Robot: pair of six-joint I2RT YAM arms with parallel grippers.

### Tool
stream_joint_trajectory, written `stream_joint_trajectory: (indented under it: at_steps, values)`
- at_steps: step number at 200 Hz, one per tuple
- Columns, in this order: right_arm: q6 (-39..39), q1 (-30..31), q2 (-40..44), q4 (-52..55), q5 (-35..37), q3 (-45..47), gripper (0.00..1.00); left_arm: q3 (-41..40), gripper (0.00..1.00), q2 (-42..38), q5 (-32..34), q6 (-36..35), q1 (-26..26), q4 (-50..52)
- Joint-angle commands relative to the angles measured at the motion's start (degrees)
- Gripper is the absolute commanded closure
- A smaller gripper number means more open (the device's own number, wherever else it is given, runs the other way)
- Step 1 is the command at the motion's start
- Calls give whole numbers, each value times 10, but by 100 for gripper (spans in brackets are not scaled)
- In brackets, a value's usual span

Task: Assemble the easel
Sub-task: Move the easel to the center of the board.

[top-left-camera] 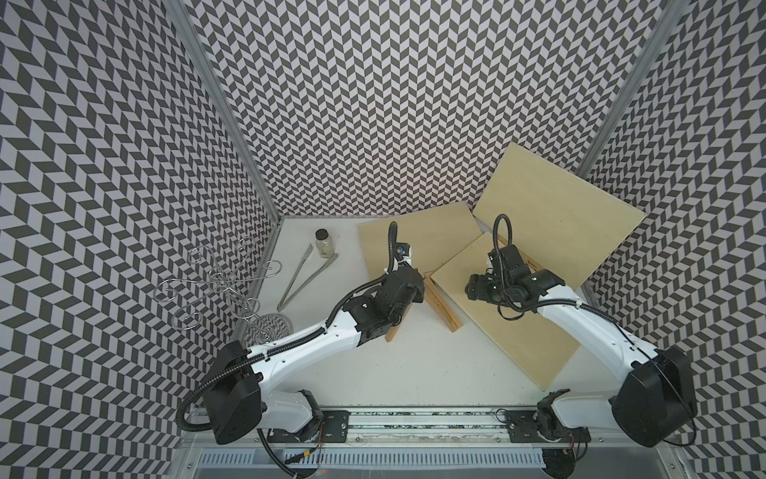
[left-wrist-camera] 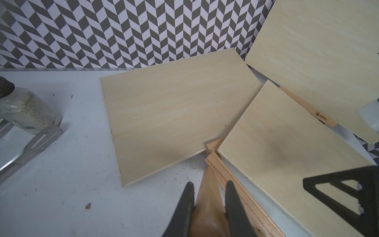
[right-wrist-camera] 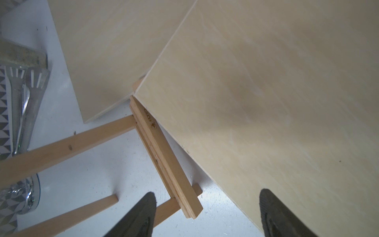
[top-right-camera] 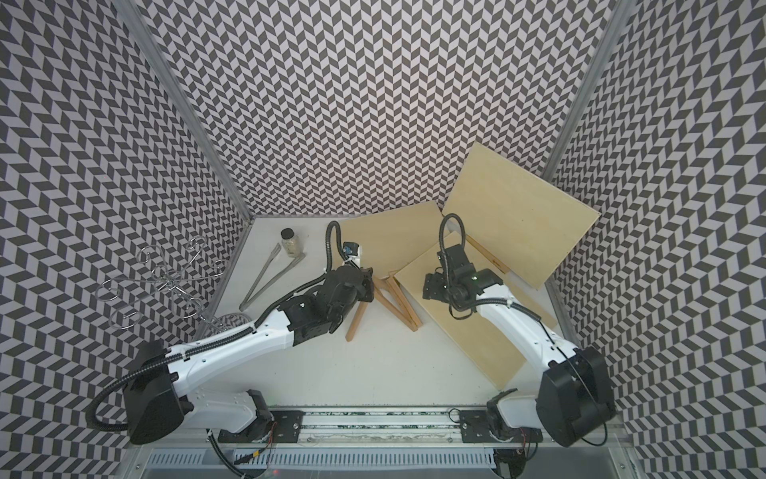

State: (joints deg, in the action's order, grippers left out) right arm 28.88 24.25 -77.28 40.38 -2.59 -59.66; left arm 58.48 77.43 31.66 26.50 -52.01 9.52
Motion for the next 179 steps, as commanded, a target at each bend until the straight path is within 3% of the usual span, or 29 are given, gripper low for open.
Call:
stream_joint_trajectory:
  at_steps: [1, 52, 87, 114, 179]
  values:
    - [-23, 4, 24, -36, -29, 4, 20, -18, 100, -5, 47, -36, 17, 27]
    - [-27, 3, 38, -39, -8, 1, 20, -27, 100, -17, 38, -37, 42, 54]
    - [-29, 4, 40, -40, 4, -6, 20, -70, 100, -68, -81, -117, 88, 36]
    - [-35, 3, 35, -42, -1, -12, 20, -95, 100, -85, -143, -198, 92, 35]
    - [-43, 7, 24, -49, -19, -24, 20, -88, 100, -122, -105, -195, 135, 123]
